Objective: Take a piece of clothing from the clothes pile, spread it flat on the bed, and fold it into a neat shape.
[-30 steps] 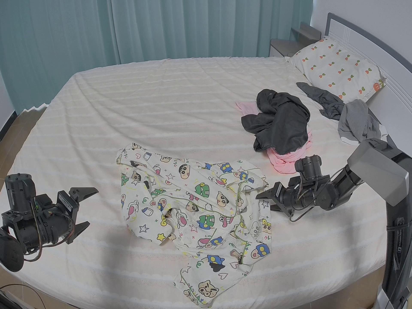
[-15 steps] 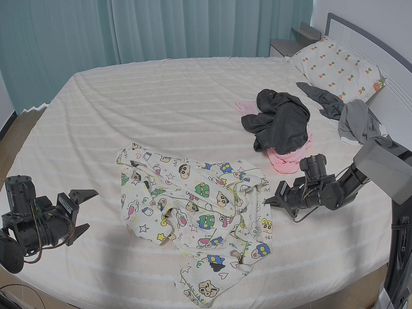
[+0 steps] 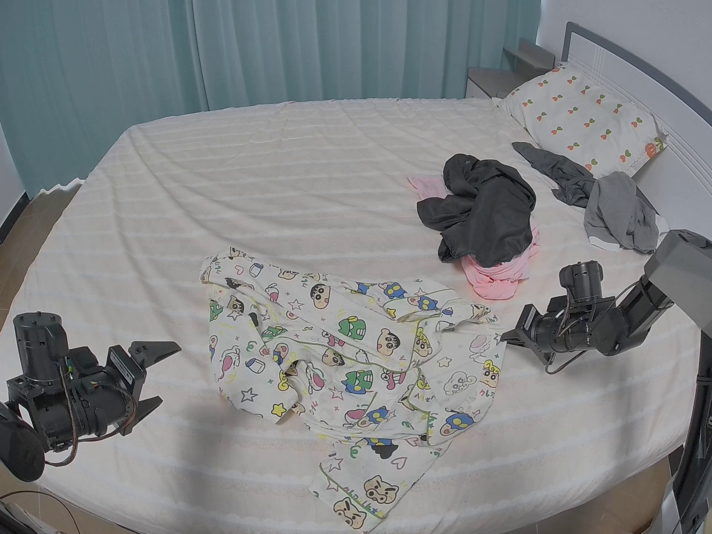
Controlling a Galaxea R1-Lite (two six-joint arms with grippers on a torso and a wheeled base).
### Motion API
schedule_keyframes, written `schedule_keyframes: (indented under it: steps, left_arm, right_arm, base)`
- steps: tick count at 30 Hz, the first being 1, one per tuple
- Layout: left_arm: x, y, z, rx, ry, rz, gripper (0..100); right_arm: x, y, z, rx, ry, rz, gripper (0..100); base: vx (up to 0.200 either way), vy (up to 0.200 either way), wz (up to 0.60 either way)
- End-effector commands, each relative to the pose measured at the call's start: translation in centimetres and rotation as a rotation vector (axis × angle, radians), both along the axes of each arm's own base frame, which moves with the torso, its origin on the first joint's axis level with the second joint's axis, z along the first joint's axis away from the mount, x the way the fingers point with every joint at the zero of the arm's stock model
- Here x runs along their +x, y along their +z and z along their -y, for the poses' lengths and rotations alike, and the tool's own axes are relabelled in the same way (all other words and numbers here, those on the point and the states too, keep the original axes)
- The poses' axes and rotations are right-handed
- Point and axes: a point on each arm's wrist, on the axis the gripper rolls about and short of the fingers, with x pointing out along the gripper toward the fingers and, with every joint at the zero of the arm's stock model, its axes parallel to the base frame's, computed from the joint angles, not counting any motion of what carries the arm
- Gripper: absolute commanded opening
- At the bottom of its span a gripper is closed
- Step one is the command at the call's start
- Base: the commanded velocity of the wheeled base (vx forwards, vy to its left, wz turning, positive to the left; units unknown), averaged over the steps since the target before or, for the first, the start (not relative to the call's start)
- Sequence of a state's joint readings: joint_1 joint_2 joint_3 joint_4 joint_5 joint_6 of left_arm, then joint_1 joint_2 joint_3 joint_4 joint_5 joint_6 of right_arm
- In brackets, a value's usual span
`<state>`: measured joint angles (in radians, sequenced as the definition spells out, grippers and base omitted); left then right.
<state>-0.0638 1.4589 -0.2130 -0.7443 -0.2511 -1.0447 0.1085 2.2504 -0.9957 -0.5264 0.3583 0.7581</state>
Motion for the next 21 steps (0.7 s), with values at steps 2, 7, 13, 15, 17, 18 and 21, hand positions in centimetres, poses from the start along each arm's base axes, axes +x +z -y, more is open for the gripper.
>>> schedule_keyframes:
  steps: [2, 7, 13, 15, 17, 18, 21]
  left_arm:
    - [-0.6, -0.6, 0.7, 0.030, -0.056, -0.015, 100]
    - [-0.7, -0.6, 0.8, 0.032, -0.063, -0.018, 100]
    - [-0.7, -0.6, 0.9, 0.031, -0.069, -0.019, 100]
    - [-0.7, -0.7, 0.9, 0.032, -0.069, -0.021, 100]
    - [-0.7, -0.7, 0.9, 0.030, -0.071, -0.020, 100]
    - [-0.7, -0.7, 0.9, 0.030, -0.071, -0.021, 100]
    - [-0.7, -0.7, 0.9, 0.029, -0.070, -0.023, 100]
  right_arm:
    - [0.1, 0.9, 1.9, -0.060, -0.054, 0.044, 0]
    - [0.3, 1.7, 3.2, -0.081, -0.086, 0.072, 0]
    - [-0.7, 1.4, 3.1, -0.065, -0.061, 0.044, 0]
    - [-1.2, 0.9, 2.6, -0.053, -0.021, 0.027, 0]
    - [-1.5, 0.6, 2.1, -0.043, 0.021, 0.019, 0]
    - [-1.6, 0.5, 1.8, -0.039, 0.044, 0.016, 0]
    - [-1.7, 0.0, 0.4, -0.039, 0.100, 0.010, 100]
  base:
    - [0.000, 0.000, 0.00]
    - [0.000, 0.000, 0.00]
    - [0.000, 0.000, 0.00]
    - [0.000, 0.000, 0.00]
    - [0.000, 0.000, 0.00]
    - [0.000, 0.000, 0.00]
    - [0.000, 0.000, 0.00]
